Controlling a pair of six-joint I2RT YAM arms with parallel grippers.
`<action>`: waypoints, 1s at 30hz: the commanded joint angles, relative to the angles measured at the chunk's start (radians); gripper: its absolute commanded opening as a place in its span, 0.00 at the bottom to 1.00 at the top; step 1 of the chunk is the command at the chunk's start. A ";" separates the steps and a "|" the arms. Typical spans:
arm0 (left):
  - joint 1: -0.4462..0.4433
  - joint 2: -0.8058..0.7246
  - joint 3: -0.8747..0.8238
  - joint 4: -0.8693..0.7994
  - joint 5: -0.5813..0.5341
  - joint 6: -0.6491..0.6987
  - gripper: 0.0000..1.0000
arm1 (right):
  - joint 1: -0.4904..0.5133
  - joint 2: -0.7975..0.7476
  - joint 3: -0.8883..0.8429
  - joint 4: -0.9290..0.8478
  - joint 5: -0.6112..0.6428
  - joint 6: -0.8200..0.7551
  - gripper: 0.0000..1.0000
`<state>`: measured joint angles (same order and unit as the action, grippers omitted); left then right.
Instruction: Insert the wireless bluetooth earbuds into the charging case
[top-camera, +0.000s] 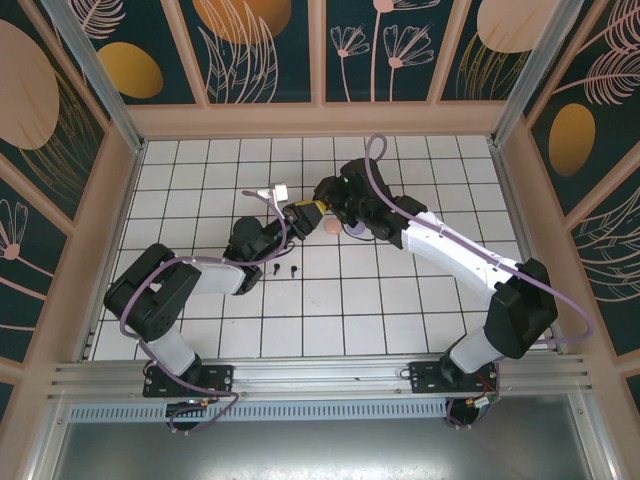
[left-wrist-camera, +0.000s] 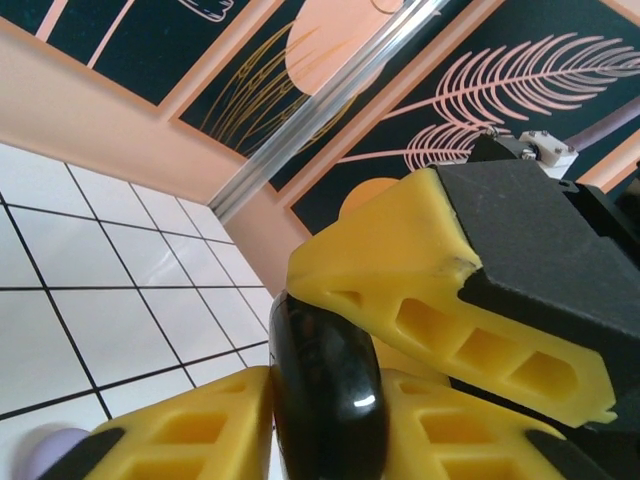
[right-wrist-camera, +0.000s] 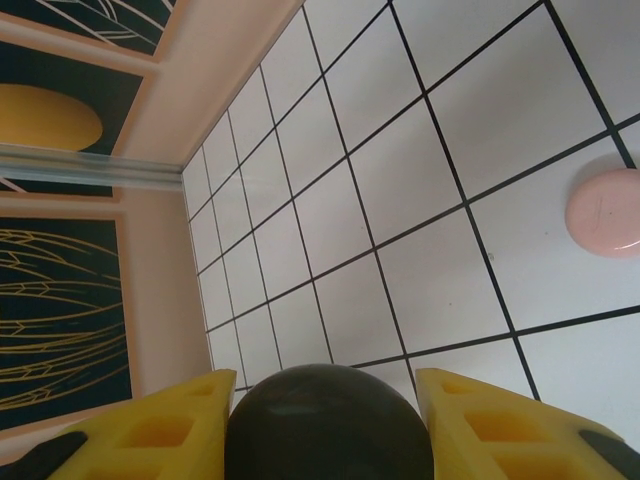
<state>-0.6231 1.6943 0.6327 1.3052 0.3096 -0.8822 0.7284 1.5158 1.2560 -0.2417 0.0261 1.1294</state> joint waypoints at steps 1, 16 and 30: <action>-0.006 0.009 0.025 0.060 0.011 0.000 0.23 | 0.017 0.006 0.034 0.030 -0.007 0.009 0.35; 0.010 -0.115 0.023 -0.133 0.061 0.113 0.00 | -0.066 -0.213 -0.083 0.055 0.061 -0.149 0.68; 0.145 -0.164 0.136 -0.369 0.597 0.191 0.00 | -0.126 -0.489 -0.387 0.239 -0.327 -0.716 0.69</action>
<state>-0.4778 1.5703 0.7208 0.9863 0.7563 -0.7288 0.6128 1.0416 0.8803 -0.0822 -0.1734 0.5529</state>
